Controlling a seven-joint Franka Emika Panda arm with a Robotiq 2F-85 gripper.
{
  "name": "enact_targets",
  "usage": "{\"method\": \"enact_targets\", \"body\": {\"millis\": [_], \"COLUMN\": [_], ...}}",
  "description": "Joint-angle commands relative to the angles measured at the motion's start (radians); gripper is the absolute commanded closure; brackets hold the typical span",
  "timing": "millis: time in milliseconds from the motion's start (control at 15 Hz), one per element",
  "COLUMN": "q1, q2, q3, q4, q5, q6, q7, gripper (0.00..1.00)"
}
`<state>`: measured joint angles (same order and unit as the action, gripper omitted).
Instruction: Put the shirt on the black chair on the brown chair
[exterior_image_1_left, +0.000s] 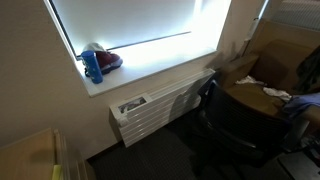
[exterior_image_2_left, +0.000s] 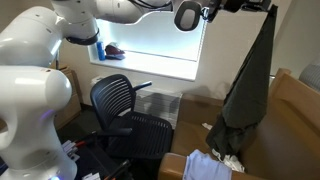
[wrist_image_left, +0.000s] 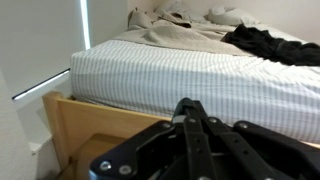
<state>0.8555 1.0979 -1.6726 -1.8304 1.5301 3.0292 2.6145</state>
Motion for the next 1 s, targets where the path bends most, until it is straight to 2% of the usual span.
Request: {"method": "enact_targets", "body": {"millis": [0, 200, 267, 333, 600, 667, 733, 800, 867, 933], "q1": [-0.035, -0.045, -0.022, -0.011, 0.072, 0.088, 0.102, 0.124, 0.132, 0.154], "q2": [-0.209, -0.324, -0.373, -0.326, -0.417, -0.550, -0.580, -0.510, -0.657, -0.688], "q3": [0.099, 0.133, 0.138, 0.092, 0.082, 0.155, 0.163, 0.105, 0.177, 0.168], "q4": [0.041, 0.016, -0.007, -0.016, -0.043, -0.047, -0.051, -0.057, -0.060, -0.070], "q5": [0.028, 0.039, 0.030, 0.084, 0.084, 0.003, -0.011, 0.057, -0.022, -0.035], "q6": [0.027, 0.004, 0.003, -0.079, -0.169, -0.094, -0.101, -0.194, -0.121, -0.135], "q7": [-0.046, -0.074, -0.073, -0.059, -0.019, -0.022, -0.018, -0.012, -0.025, -0.024], "gripper": [1.00, 1.00, 1.00, 1.00, 1.00, 1.00, 1.00, 1.00, 1.00, 1.00]}}
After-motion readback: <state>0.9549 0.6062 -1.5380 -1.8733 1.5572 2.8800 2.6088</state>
